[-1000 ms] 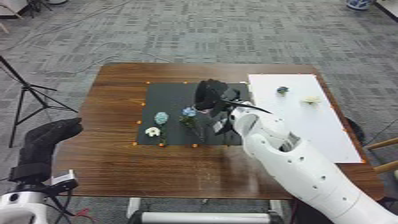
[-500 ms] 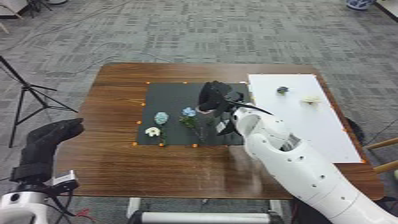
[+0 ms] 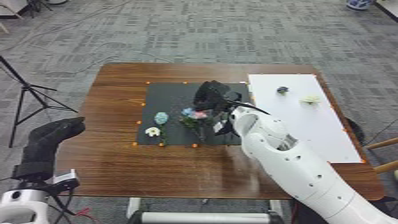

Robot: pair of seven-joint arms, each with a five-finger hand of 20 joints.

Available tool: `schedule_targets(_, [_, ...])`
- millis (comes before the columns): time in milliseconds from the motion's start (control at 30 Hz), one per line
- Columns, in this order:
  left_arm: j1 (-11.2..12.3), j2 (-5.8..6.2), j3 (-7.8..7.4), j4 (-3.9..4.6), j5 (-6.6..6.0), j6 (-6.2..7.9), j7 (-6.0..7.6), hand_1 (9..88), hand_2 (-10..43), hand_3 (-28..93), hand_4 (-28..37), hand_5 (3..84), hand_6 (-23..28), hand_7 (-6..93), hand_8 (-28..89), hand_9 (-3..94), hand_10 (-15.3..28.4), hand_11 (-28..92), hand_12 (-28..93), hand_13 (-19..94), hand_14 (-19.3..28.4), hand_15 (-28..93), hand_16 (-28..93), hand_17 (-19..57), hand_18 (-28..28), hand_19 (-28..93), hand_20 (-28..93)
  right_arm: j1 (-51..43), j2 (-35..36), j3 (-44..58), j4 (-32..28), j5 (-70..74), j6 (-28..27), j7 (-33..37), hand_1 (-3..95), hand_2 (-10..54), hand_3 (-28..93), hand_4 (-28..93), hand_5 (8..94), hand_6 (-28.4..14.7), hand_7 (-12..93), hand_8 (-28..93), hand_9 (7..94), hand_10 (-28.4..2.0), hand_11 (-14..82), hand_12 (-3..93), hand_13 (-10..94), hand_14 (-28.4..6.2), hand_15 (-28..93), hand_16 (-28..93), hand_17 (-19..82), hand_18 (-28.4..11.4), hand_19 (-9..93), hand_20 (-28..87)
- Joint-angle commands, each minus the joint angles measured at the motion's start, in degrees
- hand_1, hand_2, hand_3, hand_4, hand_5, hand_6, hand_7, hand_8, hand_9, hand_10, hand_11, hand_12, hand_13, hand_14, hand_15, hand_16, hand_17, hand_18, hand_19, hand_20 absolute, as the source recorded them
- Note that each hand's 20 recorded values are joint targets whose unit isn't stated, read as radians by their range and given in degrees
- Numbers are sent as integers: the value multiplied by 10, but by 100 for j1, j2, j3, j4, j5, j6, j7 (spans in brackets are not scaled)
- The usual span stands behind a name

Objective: Arrange flowers

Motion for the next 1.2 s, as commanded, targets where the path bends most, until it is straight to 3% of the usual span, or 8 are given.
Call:
schedule_targets(33, [23, 2, -24, -19, 35, -80, -45, 241, -47, 698, -261, 535, 3, 192, -81, 527, 137, 202, 145, 419, 171, 237, 31, 35, 152, 175, 214, 13, 1, 63, -69, -91, -142, 32, 435, -95, 659, -162, 641, 21, 154, -35, 667, -122, 91, 140, 866, -51, 537, 354, 564, -147, 932, 505])
schedule_targets(133, [67, -21, -44, -43, 39, -77, -36, 242, -47, 697, -260, 534, 3, 193, -81, 527, 138, 202, 145, 419, 170, 237, 32, 34, 152, 174, 214, 37, 80, 173, -119, -182, -124, -24, 431, -95, 664, -163, 636, 22, 158, -52, 649, -125, 88, 139, 861, -52, 537, 350, 557, -150, 932, 493])
schedule_targets(300, [50, -2, -54, -32, 30, -85, -8, 242, -49, 697, -258, 535, 4, 193, -82, 527, 137, 203, 145, 420, 170, 237, 32, 34, 152, 174, 213, 186, 630, 518, -194, -399, 589, 37, 414, -94, 667, -155, 582, 11, 161, -92, 595, -132, 82, 144, 811, -71, 535, 342, 514, -167, 925, 464])
schedule_targets(400, [117, -22, -83, -53, 12, -45, 13, 242, -50, 697, -258, 537, 3, 197, -83, 528, 137, 207, 146, 420, 170, 240, 33, 34, 152, 175, 213, 169, 1072, 790, -159, -610, 674, 159, 390, -95, 661, -149, 536, -5, 150, -82, 559, -143, 78, 155, 760, -88, 548, 340, 486, -176, 918, 465])
schedule_targets(467, [157, -45, -106, -63, 17, -37, 23, 242, -50, 696, -259, 538, 4, 199, -84, 531, 138, 209, 146, 421, 171, 243, 33, 34, 153, 175, 214, 31, 1279, 1123, -150, -810, 233, 250, 338, -95, 675, -152, 490, -19, 132, -72, 504, -155, 68, 165, 696, -120, 547, 329, 430, -200, 880, 472])
schedule_targets(600, [218, -89, -101, -89, 6, 10, 24, 242, -52, 698, -259, 541, 6, 201, -86, 531, 139, 212, 145, 421, 171, 245, 31, 35, 152, 174, 212, -183, 1412, 1740, -45, -936, -1308, 597, 259, -95, 677, -171, 409, -38, 86, -52, 389, -175, 40, 173, 566, -175, 465, 293, 309, -241, 712, 495])
schedule_targets(767, [230, -97, -105, -106, 35, -16, 9, 242, -52, 698, -259, 541, 6, 201, -86, 532, 140, 214, 144, 422, 171, 247, 30, 37, 150, 170, 210, -240, 1516, 2004, 345, -1264, -2105, 628, 210, -95, 642, -199, 271, -59, 10, -27, 265, -200, -2, 160, 490, -209, 376, 282, 273, -264, 638, 490])
schedule_targets(1200, [192, -88, -128, -123, 97, -109, -36, 242, -51, 699, -260, 541, 6, 203, -88, 531, 140, 217, 144, 423, 170, 250, 27, 40, 146, 165, 208, -530, 1758, 2238, 839, -1760, -1550, 651, 202, -95, 647, -218, 262, -59, 16, -24, 265, -193, 0, 162, 512, -202, 434, 288, 273, -267, 670, 506])
